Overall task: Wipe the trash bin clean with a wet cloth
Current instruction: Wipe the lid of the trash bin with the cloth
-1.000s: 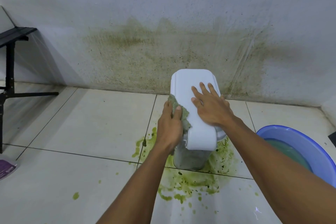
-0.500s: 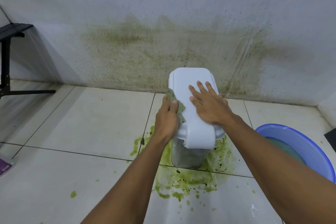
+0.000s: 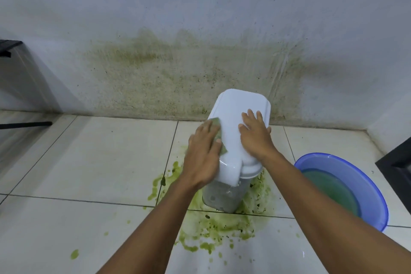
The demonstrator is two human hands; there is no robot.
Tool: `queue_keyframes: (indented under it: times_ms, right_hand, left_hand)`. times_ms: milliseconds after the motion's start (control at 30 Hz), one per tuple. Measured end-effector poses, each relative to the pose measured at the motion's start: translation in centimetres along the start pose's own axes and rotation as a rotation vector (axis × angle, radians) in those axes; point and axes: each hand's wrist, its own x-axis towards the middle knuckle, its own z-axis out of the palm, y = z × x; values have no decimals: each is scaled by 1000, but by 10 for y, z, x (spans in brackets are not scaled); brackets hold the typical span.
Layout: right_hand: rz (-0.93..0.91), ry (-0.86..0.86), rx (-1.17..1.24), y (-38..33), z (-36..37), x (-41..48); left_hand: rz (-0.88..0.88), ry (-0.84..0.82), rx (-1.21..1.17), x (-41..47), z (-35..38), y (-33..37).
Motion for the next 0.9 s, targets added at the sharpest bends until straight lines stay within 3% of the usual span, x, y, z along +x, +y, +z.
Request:
queue_keyframes:
  times_ms: [133,233,300,467,600,800,900]
  right_hand:
    - [-52,62,31,2,7,-2]
    - [-47,40,200,5,-3,3]
    - [-101,48,129,15,-10,6]
    - [-289,-17,-150,30,-16,20]
    - [-339,-64,-266,29,-25,50]
    - [-256,-129,-439,25,-40,106]
    - [-188,-111,-427,25,-45,123]
  left_hand:
    - [223,-136,502,15,14,14]
    - [339,-250,553,21,13,20]
    - [374,-247,522,16,9,14]
    - [174,-109,611,9,17,19]
    - [166,-83,639,-12,35,33]
    - [121,-92,698,-22,45,38]
    - [187,-74,754,-20,46,35]
